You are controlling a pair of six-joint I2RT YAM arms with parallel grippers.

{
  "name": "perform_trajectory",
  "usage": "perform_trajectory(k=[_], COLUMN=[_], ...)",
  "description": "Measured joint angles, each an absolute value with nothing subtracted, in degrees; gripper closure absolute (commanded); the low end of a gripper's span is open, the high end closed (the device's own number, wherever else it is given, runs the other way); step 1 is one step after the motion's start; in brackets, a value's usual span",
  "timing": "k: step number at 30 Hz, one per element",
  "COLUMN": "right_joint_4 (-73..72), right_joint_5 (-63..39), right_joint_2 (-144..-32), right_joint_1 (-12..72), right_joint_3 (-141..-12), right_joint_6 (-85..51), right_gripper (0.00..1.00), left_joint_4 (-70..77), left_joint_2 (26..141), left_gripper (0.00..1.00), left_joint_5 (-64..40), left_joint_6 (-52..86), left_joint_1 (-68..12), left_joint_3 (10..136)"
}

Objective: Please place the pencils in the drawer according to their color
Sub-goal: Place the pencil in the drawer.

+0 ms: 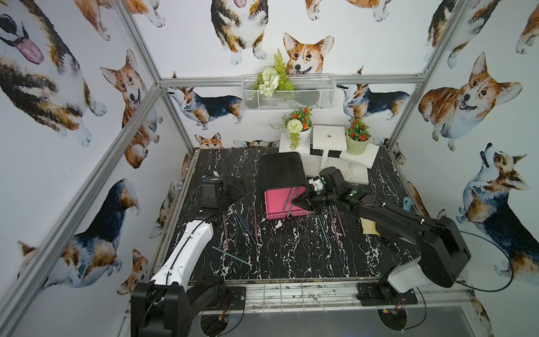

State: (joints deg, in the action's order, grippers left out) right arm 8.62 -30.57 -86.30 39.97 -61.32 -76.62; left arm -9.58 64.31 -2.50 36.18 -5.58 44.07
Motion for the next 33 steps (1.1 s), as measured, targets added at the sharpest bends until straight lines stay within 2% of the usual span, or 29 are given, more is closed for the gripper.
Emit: perform_trajectory(k=[10,16,24,33], right_joint_4=[8.6,8.43,8.4,11.25], right_joint_5=[-28.99,-28.32,-27.77,-27.05], right_joint_2=[-90.59,-92.82,-93.76,-91.96], right_joint_1=[39.97,39.97,40.1,41.36], right_joint_3=[-65.06,-67.16,-68.84,-70.81], right_joint_6=[-76.62,-76.66,-76.6,-74.06], right_gripper=[1.0,0.84,0.74,0.75], left_joint_4=[-9.61,-9.65,-9.98,-10.09], left_joint_2=[64.31,64.12,63.92,63.7], left_gripper=[0.0,0.0,0.0,0.0], left_joint_5=[-2.5,-2.5,-2.48,-2.24], left_joint_6=[35.97,35.75,35.55,35.38], left_joint_1=[-5.56,-5.58,-5.56,-5.56], left_joint_3=[44.07,44.1,44.25,44.25])
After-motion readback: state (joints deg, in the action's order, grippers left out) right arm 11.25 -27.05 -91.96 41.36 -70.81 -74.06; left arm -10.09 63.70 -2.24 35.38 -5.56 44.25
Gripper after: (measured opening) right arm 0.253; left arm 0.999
